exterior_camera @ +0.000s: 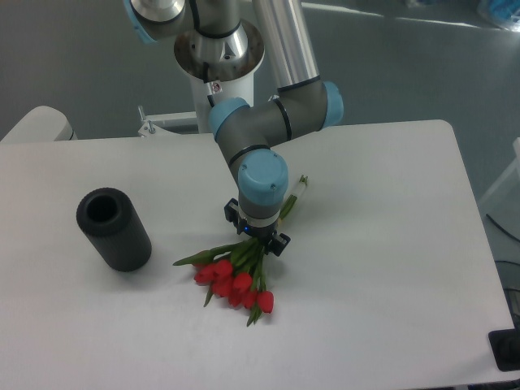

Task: Pick up the flowers from the table
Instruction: 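Close the gripper around the green tulip stems, then lift the gripped tulip bunch up off the table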

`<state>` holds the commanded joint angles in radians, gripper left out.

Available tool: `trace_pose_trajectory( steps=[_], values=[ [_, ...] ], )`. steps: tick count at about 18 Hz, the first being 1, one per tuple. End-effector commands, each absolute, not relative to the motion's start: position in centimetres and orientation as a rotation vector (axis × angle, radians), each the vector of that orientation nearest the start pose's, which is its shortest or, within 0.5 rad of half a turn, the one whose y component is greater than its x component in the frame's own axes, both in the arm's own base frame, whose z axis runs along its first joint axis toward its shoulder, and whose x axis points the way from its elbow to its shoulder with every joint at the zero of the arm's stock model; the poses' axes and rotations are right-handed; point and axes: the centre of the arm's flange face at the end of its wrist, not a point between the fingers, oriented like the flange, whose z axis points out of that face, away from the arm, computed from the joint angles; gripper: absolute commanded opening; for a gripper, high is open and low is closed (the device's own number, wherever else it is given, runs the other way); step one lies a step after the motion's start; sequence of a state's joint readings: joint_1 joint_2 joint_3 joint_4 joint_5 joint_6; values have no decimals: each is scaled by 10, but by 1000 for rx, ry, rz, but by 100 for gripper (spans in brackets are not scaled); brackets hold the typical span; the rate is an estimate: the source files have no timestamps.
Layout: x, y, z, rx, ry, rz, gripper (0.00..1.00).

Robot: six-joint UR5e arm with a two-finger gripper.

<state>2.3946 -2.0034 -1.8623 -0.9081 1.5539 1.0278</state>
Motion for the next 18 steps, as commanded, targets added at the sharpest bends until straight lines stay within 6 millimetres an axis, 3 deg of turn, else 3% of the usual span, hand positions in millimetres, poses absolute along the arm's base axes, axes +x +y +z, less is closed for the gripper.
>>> trace_pose_trajectory(
  steps=[2,4,8,13,18],
  values=[
    [-324,484,184,-3148,309,-88,29],
    [-326,485,187,-3144,304,-78,19],
    [-333,489,199,-3128,308,-43,12],
    [-348,496,218,-3109,306,9,12],
    [-371,512,248,-3073,296,92,9]
  ],
)
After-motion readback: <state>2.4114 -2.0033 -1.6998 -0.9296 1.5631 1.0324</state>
